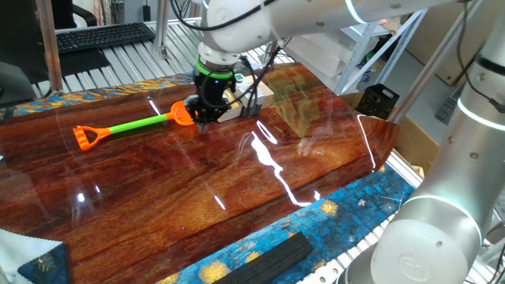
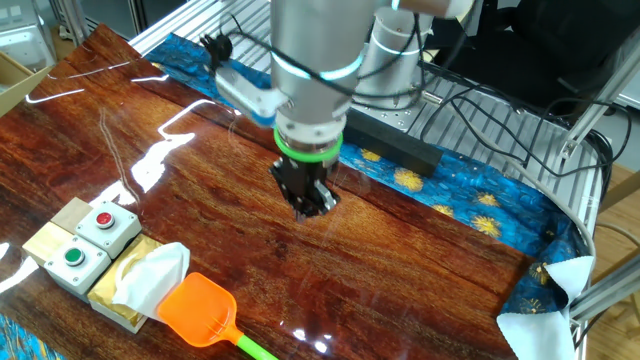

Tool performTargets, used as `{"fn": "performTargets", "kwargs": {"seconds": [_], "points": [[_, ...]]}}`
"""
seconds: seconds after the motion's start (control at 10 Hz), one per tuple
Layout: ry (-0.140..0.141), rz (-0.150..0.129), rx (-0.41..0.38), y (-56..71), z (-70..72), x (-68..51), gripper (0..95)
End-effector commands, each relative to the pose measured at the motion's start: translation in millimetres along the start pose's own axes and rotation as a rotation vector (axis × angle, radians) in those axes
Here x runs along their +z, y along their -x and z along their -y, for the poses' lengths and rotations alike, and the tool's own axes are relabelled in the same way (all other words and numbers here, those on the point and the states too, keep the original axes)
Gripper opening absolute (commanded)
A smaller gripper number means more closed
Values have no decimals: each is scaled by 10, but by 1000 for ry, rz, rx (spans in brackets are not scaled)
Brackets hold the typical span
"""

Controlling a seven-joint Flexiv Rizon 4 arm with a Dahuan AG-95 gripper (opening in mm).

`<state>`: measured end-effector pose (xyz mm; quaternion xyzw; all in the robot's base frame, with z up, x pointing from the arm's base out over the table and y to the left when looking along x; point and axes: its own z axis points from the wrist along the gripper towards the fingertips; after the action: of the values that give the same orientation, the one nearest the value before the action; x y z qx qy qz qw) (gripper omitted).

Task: Use a shovel to scoop up an object

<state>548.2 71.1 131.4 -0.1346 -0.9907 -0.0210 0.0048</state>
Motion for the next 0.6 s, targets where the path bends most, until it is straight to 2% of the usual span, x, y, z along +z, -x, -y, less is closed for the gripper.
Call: {"fn": "performTargets", "kwargs": {"seconds": [0.1,0.4,0.6], "points": [[-8,6,20,50,-82,65,0],[-7,3,37,152,-196,148,0],[-10,-3,50,217,-230,135,0]]}}
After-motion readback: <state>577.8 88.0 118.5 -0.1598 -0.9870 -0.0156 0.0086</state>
